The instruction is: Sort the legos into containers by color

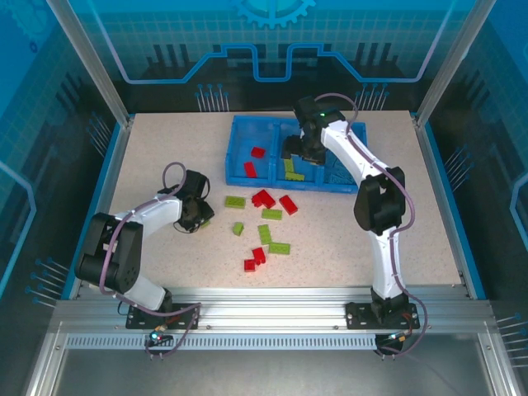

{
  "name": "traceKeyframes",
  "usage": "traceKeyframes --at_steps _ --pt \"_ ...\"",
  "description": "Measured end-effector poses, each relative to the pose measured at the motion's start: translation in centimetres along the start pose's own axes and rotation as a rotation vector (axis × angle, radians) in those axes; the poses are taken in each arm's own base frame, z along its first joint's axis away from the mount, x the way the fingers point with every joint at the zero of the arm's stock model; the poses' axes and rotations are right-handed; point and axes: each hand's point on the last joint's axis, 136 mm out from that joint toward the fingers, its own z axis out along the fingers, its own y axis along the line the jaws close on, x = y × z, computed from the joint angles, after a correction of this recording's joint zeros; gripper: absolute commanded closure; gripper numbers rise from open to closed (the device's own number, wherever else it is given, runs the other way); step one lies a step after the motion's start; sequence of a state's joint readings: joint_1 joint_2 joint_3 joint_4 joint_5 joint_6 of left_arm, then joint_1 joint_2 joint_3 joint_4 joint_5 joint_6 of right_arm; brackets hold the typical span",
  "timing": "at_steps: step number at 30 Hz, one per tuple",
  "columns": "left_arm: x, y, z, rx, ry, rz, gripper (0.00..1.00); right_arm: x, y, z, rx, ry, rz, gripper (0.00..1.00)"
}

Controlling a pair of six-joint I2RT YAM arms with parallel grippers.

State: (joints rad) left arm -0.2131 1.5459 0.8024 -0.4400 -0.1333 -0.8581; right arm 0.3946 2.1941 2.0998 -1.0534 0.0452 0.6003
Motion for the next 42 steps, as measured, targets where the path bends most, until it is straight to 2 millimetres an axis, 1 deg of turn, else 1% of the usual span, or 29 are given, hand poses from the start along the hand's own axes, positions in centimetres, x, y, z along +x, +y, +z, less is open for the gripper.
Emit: traceKeyframes --at_steps 3,6,11,15,19,21,22,24,27,29,30,31,33,35,38,40,42 --pt "0.2 0.3 0.1 -0.009 0.006 0.001 0.61 0.3 -0.3 -0.2 0.002 0.003 0.001 0.17" --pt "0.1 0.1 0.0 -0.002 0.002 0.001 0.70 0.5 -0.4 -0.6 -0.001 -0.003 -0.011 0.16" --pt "0.0 0.0 0.0 0.004 -0.002 0.002 0.74 1.5 -0.6 -1.2 -0.008 -0.010 -0.043 0.16" --pt "0.1 0.0 -0.1 0.007 0.000 0.002 0.73 2.0 -0.7 -1.9 -0.014 -0.020 -0.052 0.16" --pt "0.2 -0.3 -0.4 0.020 0.007 0.002 0.71 2.1 -0.7 -3.0 -0.027 -0.043 -0.055 0.16" --pt "0.0 -0.9 -1.0 0.032 0.002 0.009 0.70 2.1 -0.7 -3.5 -0.035 -0.057 -0.061 0.16" --pt "-0.3 -1.6 -1.4 0.046 -0.005 0.016 0.69 2.0 -0.6 -3.8 -0.038 -0.063 -0.062 0.16" --pt "-0.8 -3.7 -2.6 0.089 -0.026 0.043 0.69 2.0 -0.6 -4.2 -0.044 -0.074 -0.069 0.16" --pt "-1.6 -8.4 -5.5 0.194 -0.073 0.113 0.68 2.5 -0.9 -4.2 -0.047 -0.078 -0.078 0.16" --pt "-1.9 -12.4 -7.8 0.275 -0.107 0.174 0.67 3.1 -1.2 -4.1 -0.046 -0.073 -0.085 0.16" --pt "-1.9 -14.0 -8.6 0.308 -0.116 0.200 0.67 3.4 -1.4 -4.0 -0.049 -0.072 -0.088 0.16" --pt "-1.8 -16.1 -9.5 0.347 -0.127 0.233 0.67 3.8 -1.6 -3.9 -0.051 -0.068 -0.093 0.16" --pt "-1.5 -19.6 -10.6 0.409 -0.136 0.291 0.67 4.5 -2.1 -3.9 -0.058 -0.066 -0.097 0.16" --pt "-0.7 -22.7 -11.0 0.455 -0.129 0.348 0.67 5.2 -3.1 -4.0 -0.063 -0.068 -0.091 0.16" --pt "0.8 -26.3 -10.6 0.499 -0.108 0.419 0.67 6.1 -5.1 -4.4 -0.073 -0.072 -0.064 0.17" --pt "1.6 -28.1 -10.0 0.515 -0.095 0.455 0.67 6.5 -6.4 -4.8 -0.071 -0.082 -0.048 0.18" --pt "2.4 -29.8 -9.4 0.531 -0.078 0.482 0.67 6.9 -7.3 -5.1 -0.071 -0.088 -0.047 0.18"
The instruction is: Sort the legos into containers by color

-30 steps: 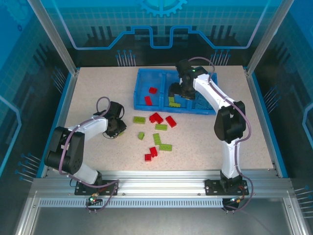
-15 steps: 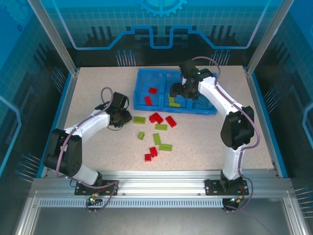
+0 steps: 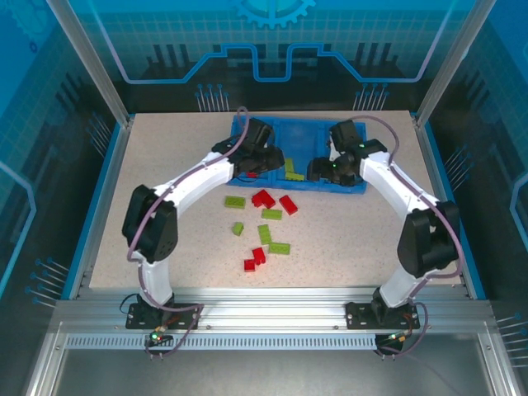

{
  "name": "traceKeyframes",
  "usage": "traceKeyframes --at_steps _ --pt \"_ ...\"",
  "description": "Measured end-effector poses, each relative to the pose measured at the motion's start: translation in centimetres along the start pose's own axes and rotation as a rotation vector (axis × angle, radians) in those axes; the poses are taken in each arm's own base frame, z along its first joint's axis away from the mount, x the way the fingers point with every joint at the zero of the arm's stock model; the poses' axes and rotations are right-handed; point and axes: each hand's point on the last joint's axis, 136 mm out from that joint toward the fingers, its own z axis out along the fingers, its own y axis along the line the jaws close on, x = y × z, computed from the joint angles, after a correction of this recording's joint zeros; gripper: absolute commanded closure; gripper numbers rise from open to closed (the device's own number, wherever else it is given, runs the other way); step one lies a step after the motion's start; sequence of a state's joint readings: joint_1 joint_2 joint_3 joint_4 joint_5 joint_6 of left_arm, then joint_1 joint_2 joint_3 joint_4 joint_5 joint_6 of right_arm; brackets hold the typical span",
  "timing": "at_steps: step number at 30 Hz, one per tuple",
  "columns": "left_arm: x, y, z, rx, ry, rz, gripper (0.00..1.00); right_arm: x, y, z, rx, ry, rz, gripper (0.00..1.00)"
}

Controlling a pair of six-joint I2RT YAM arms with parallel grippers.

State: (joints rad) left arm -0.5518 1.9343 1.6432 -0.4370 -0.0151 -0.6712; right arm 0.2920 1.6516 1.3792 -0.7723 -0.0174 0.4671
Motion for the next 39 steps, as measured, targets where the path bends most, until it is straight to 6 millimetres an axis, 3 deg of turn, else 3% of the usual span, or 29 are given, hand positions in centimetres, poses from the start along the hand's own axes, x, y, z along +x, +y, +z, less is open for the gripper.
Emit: traceKeyframes --at_steps 7,12,17,22,28,30,32,36,39 --pt "-0.3 -1.4 4.4 0.028 0.041 0.020 0.62 2.8 -0.2 0.0 -0.050 0.008 -0.024 0.19" --pt "-0.9 -2.3 6.0 0.050 0.043 0.020 0.35 4.7 0.7 0.7 -0.086 0.033 -0.053 0.19" --pt "-1.2 -3.2 5.6 0.082 0.034 -0.001 0.01 5.9 4.2 0.9 -0.139 0.028 -0.175 0.16" --pt "-0.8 -2.6 2.6 0.085 0.011 -0.027 0.01 6.8 7.9 0.8 -0.213 -0.015 -0.322 0.15" --pt "-3.0 -2.3 -5.1 0.133 -0.106 -0.065 0.01 8.7 12.9 1.1 -0.313 -0.065 -0.548 0.13" --pt "-3.8 -0.8 -7.9 0.143 -0.155 -0.096 0.01 9.8 14.8 1.7 -0.332 -0.052 -0.638 0.13" --pt "-4.4 2.4 -10.2 0.122 -0.204 -0.152 0.01 11.1 17.1 2.9 -0.346 -0.030 -0.735 0.12" --pt "-3.6 10.4 -11.9 0.005 -0.241 -0.268 0.01 12.9 20.2 5.3 -0.348 0.006 -0.873 0.12" --pt "-1.2 15.7 -12.2 -0.102 -0.222 -0.337 0.01 13.7 21.6 7.1 -0.339 0.032 -0.939 0.13"
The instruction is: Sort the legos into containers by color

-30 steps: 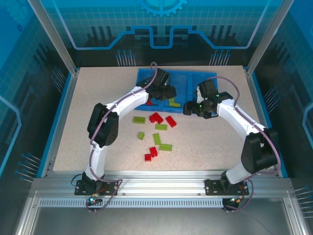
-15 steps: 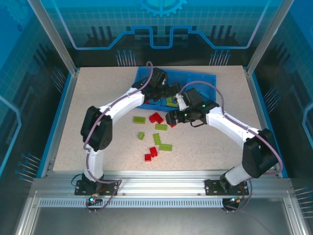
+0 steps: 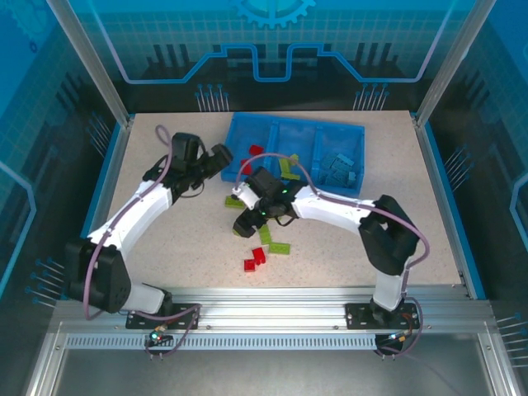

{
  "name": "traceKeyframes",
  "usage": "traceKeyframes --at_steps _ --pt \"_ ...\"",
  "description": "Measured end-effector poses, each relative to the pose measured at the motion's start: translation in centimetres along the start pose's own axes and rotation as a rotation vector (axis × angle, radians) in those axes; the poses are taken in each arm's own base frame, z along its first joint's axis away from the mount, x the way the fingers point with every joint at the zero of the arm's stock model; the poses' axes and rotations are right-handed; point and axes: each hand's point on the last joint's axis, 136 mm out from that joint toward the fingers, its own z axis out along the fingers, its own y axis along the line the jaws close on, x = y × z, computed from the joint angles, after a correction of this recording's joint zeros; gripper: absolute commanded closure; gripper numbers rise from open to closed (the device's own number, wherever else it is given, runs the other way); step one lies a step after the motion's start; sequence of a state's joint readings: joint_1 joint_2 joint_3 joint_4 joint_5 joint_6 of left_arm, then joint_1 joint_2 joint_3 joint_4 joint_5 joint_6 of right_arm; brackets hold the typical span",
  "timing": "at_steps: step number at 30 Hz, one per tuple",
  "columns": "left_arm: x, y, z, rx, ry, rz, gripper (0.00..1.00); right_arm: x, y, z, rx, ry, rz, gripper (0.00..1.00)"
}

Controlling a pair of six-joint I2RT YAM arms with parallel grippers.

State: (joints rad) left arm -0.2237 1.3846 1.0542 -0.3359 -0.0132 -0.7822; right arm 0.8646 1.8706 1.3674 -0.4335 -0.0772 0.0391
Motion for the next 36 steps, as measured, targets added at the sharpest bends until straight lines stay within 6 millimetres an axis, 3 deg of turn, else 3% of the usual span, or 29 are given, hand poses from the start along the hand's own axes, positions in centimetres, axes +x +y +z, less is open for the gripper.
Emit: traceKeyframes --at_steps 2,5,16,20,27,31,36 --pt "0.8 2.9 -0.4 -0.054 0.013 -0.029 0.01 -0.1 0.1 1.1 0.001 0.022 -0.025 0.13" --pt "1.2 5.6 -1.3 -0.099 0.012 -0.062 0.01 0.0 0.2 2.2 0.006 0.058 -0.061 0.13" --pt "2.7 11.3 -3.2 -0.182 -0.002 -0.144 0.01 1.1 1.3 5.8 -0.005 0.177 -0.152 0.20" --pt "3.2 12.4 -3.6 -0.199 -0.001 -0.158 0.01 1.4 1.0 6.7 -0.002 0.205 -0.160 0.27" --pt "3.3 13.0 -4.0 -0.206 -0.006 -0.171 0.01 1.9 0.8 7.6 -0.002 0.239 -0.163 0.51" --pt "3.3 13.0 -4.0 -0.207 -0.005 -0.172 0.01 1.8 0.9 7.5 -0.003 0.237 -0.159 0.62" --pt "3.3 13.0 -4.0 -0.208 -0.005 -0.171 0.01 1.1 1.0 6.4 -0.002 0.218 -0.139 0.67"
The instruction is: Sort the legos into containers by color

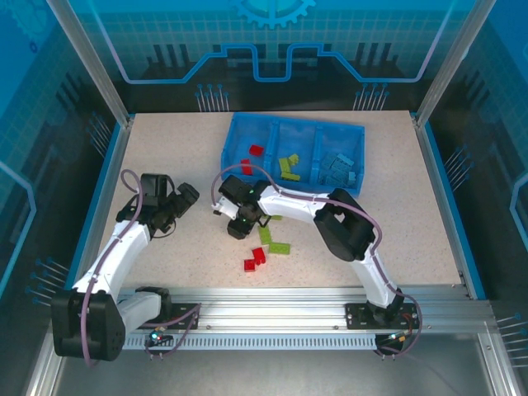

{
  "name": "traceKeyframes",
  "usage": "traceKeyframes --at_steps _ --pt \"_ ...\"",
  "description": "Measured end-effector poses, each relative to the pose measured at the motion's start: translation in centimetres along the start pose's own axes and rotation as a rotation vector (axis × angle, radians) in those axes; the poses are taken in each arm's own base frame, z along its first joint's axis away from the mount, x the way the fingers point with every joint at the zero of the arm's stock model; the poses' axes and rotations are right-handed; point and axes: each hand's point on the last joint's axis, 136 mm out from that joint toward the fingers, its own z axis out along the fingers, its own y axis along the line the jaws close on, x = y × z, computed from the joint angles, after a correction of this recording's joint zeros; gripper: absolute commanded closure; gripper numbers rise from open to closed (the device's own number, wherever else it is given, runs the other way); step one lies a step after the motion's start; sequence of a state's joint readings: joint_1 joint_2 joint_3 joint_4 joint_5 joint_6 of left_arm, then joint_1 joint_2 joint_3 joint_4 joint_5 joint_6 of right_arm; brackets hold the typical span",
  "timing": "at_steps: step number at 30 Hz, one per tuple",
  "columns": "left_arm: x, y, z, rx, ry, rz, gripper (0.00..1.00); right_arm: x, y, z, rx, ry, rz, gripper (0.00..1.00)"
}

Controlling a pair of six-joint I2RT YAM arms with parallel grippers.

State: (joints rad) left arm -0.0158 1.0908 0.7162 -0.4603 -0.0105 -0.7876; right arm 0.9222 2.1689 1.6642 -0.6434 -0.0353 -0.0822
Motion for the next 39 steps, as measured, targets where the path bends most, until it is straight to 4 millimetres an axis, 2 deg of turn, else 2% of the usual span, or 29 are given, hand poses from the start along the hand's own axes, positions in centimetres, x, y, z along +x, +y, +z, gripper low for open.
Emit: traceKeyframes --at_steps 2,5,8,10,13,15,19,25,30,33,39 --pt "0.0 0.0 0.0 0.000 0.000 0.000 0.01 -0.9 -0.1 -1.7 -0.004 -0.042 0.017 0.68" --pt "0.1 0.1 0.0 -0.005 0.004 0.003 0.01 -2.8 -1.5 -5.9 -0.010 -0.150 0.082 0.68" --pt "0.4 0.5 0.2 -0.014 0.012 0.005 0.01 -4.0 -5.8 -10.9 0.018 -0.276 0.203 0.71" --pt "0.9 0.9 0.3 -0.027 0.027 0.011 0.01 -3.9 -9.9 -13.6 0.063 -0.337 0.306 0.71" --pt "2.2 1.0 0.5 -0.040 0.059 0.041 0.01 -2.8 -15.5 -16.0 0.140 -0.371 0.447 0.73" --pt "3.1 0.9 0.5 -0.045 0.078 0.067 0.01 -1.8 -18.2 -16.7 0.183 -0.359 0.529 0.73" --pt "5.2 0.1 0.5 -0.046 0.113 0.141 0.01 -0.5 -22.2 -16.4 0.231 -0.305 0.671 0.73" --pt "8.1 -0.3 0.8 -0.067 0.167 0.220 0.01 2.3 -25.1 -12.9 0.265 -0.156 0.799 0.72" --pt "9.2 -0.3 1.2 -0.085 0.188 0.244 0.01 4.2 -25.6 -11.1 0.298 -0.050 0.849 0.55" --pt "9.8 -0.4 1.1 -0.088 0.196 0.263 0.01 4.8 -25.4 -11.0 0.300 -0.022 0.868 0.34" --pt "12.4 -0.1 1.3 -0.126 0.255 0.335 0.01 5.1 -25.1 -11.1 0.308 -0.018 0.870 0.16"
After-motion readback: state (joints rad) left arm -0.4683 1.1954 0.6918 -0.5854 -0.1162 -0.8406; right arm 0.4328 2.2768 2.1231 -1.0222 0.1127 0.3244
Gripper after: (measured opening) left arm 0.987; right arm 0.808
